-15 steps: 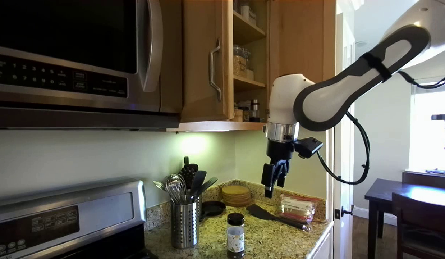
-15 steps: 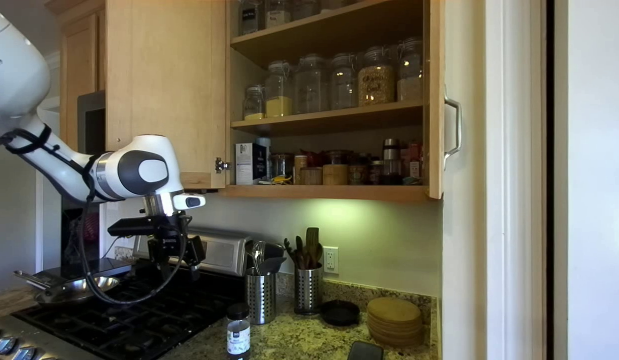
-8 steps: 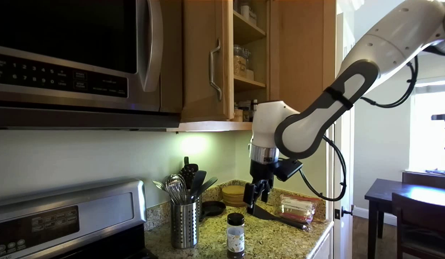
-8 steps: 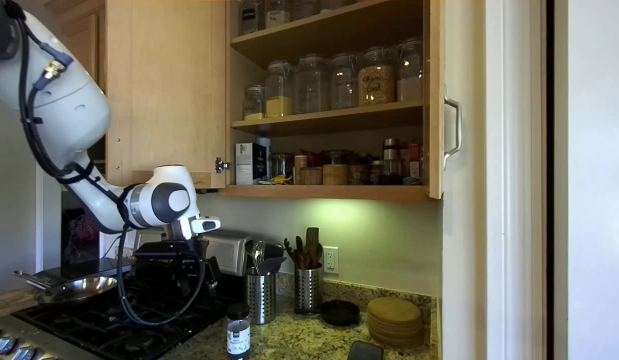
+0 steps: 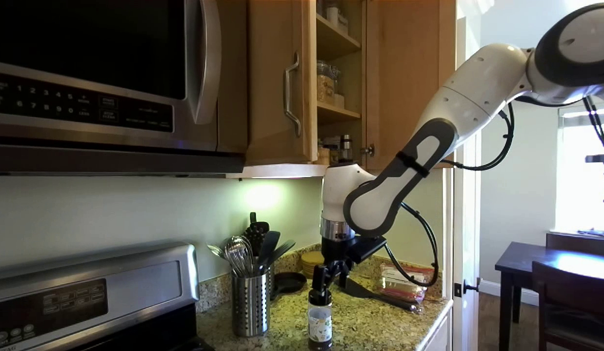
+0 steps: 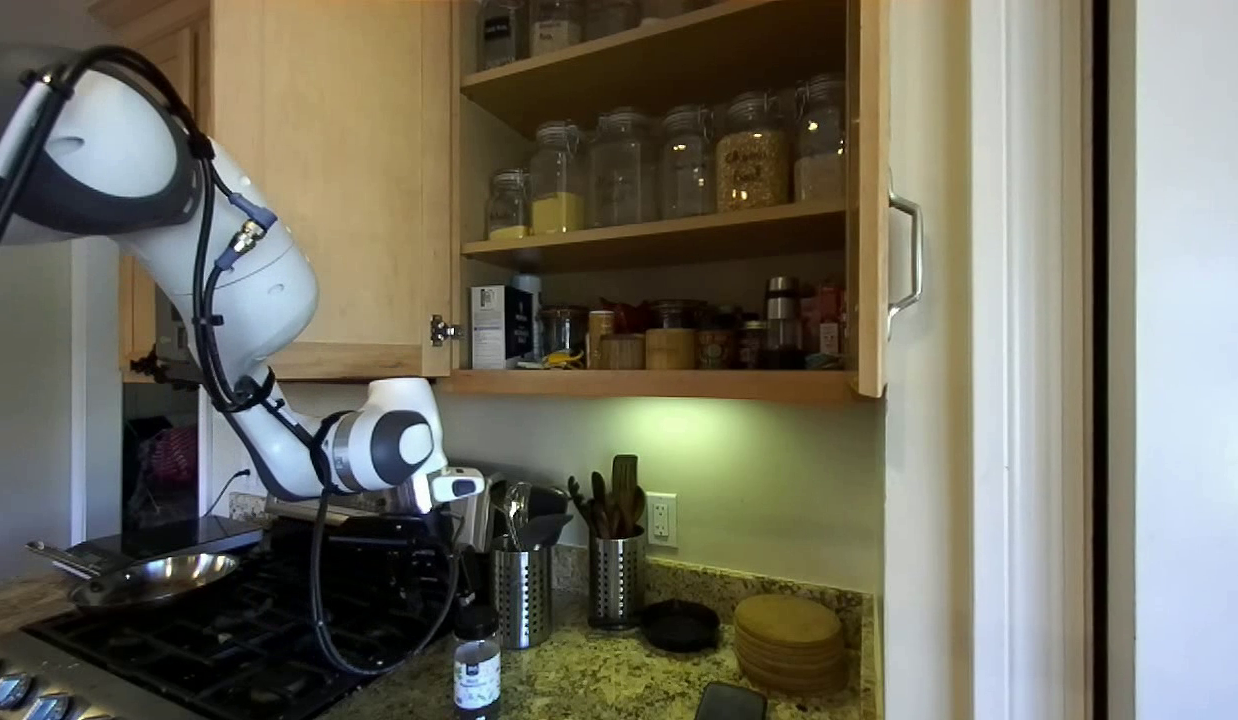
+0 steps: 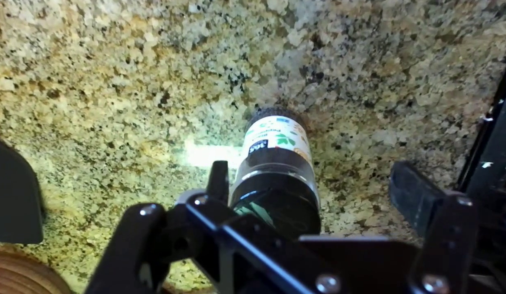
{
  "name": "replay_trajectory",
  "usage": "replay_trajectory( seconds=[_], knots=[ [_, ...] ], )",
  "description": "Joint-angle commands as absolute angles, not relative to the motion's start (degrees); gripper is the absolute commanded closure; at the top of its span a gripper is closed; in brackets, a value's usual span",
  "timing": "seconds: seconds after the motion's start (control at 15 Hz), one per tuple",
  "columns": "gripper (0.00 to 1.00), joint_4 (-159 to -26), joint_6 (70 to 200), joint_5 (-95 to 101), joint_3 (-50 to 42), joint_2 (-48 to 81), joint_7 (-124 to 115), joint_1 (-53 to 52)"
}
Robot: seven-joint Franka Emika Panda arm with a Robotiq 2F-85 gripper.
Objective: Pick the bottle on the counter, put it in the cupboard then close the cupboard
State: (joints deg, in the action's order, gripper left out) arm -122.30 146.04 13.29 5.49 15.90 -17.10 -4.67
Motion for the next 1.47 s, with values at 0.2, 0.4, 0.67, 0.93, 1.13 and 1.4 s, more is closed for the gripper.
replay_trajectory(
  seconds=[0.2, 0.4, 0.67, 0.93, 1.13, 1.4],
  knots=[
    [0.0, -123.2, 145.6, 13.4, 1.3, 14.8, -20.4, -7.8],
    [0.0, -120.8, 146.0, 12.4, 1.6, 17.3, -18.1, -7.4],
    [0.0, -122.8, 149.1, 12.9, 1.3, 16.4, -19.1, -7.7],
    [0.0, -127.4, 157.8, 17.9, -2.0, 16.0, -24.4, -9.7],
    [0.0, -130.7, 161.9, 20.2, -4.8, 16.2, -27.4, -11.4],
    [0.0, -133.8, 163.5, 17.2, -4.3, 17.2, -25.7, -11.8]
  ],
)
